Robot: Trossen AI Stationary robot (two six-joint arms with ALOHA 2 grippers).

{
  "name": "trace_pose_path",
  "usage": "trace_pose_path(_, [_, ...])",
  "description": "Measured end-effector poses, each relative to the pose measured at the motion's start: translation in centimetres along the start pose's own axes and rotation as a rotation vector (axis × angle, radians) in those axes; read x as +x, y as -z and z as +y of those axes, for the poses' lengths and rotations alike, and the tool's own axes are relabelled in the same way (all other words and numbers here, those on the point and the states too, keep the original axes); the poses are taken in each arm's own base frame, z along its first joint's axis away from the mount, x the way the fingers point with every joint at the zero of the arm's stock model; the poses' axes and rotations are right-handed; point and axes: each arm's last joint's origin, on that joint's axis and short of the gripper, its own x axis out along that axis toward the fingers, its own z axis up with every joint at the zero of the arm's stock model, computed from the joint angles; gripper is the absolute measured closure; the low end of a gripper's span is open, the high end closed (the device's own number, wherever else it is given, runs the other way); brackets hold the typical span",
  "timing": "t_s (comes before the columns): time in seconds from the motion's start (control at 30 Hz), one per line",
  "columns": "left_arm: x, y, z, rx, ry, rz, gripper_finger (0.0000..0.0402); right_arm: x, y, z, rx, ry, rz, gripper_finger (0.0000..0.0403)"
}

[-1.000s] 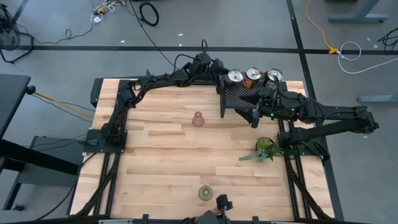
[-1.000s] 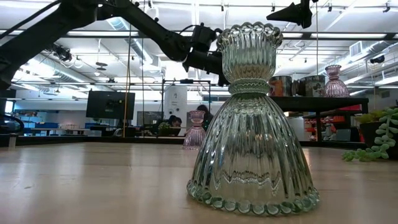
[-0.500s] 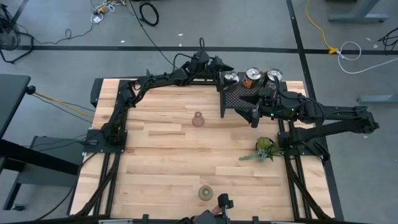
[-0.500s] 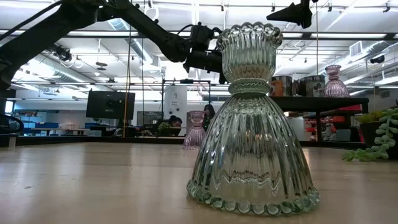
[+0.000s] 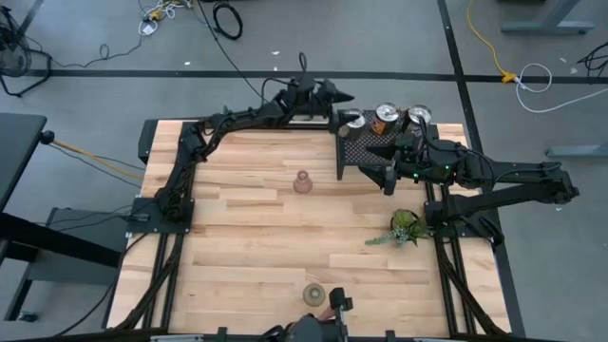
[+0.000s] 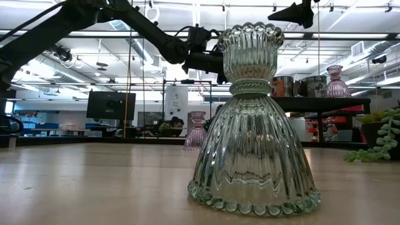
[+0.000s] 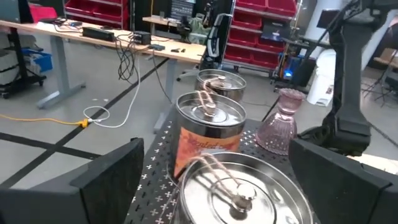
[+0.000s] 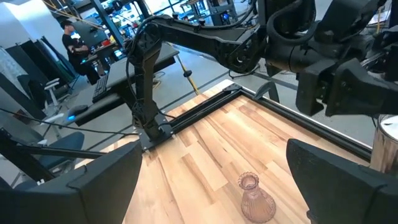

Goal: Pick & Place candle stick holders
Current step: Put the pink candle holder on the shelf aligned with the pink candle holder

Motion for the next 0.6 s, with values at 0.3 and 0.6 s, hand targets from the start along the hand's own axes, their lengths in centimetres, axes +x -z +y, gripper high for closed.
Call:
trace_pose_path(0.3, [-1.4, -3.1, -0.7, 0.076, 0.128, -0.071, 0.0002, 0.0, 0.0, 0.0, 0.000, 0.000, 0.000, 0.0007])
trace_pose_path(0.6, [-3.2, -5.7, -5.2, 0.122, 0.041, 0.130, 0.0002, 0.0, 0.0, 0.0, 0.000, 0.000, 0.000, 0.0007])
